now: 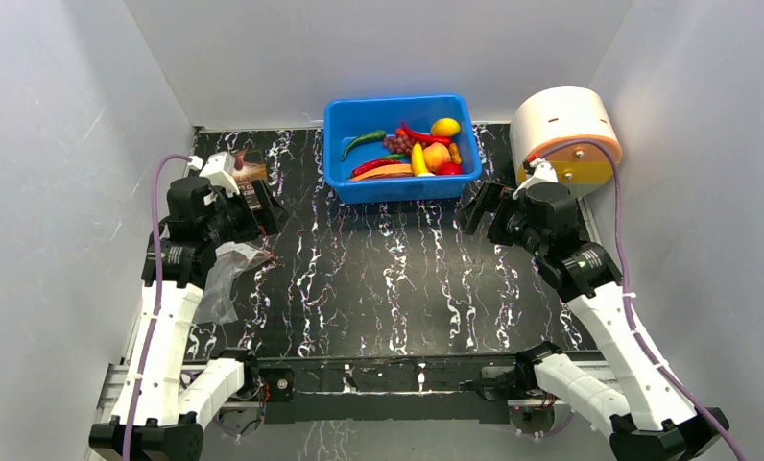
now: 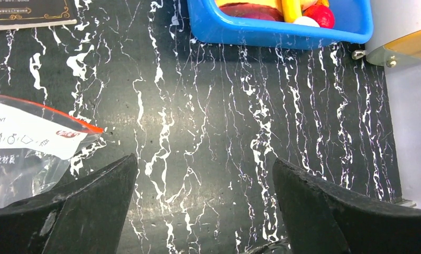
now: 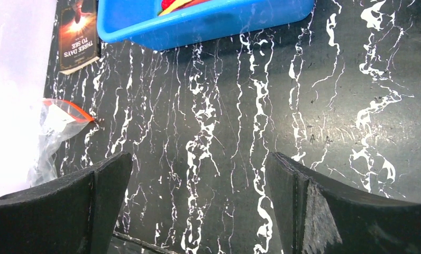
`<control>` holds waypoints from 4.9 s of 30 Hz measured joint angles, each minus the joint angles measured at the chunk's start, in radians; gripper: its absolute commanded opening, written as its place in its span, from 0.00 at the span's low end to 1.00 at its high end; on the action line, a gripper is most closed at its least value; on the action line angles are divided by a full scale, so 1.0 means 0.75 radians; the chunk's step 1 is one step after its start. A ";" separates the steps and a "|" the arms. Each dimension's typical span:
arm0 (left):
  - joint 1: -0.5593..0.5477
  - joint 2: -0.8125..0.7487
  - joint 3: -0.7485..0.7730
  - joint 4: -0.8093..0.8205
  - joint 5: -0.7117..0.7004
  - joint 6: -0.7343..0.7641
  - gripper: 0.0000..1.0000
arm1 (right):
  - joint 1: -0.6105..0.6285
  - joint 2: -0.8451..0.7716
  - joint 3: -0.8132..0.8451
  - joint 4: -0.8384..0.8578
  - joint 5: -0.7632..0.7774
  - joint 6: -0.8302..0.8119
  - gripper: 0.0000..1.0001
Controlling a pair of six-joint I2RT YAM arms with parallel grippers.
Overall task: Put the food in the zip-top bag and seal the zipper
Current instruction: Pick up the zipper food storage bag at the corner of the board, then open the zipper of the food storage bag.
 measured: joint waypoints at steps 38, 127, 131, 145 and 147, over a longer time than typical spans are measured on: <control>0.013 0.616 -0.172 -0.213 -0.957 -0.229 0.83 | -0.009 -0.009 -0.059 0.099 -0.032 0.086 0.95; -0.572 0.219 -0.305 0.661 1.164 -0.175 0.17 | 0.196 0.079 -0.710 1.491 -1.120 -0.726 0.00; -0.574 0.289 -0.053 0.312 0.743 -0.007 0.45 | 0.200 0.047 -0.642 1.268 -1.029 -0.700 0.00; -0.573 0.185 0.162 0.197 -0.005 -0.127 0.81 | 0.202 0.077 -0.280 0.614 -0.615 -0.004 0.00; -0.573 0.169 0.129 0.220 -0.002 -0.144 0.80 | 0.202 0.084 -0.280 0.605 -0.601 0.075 0.00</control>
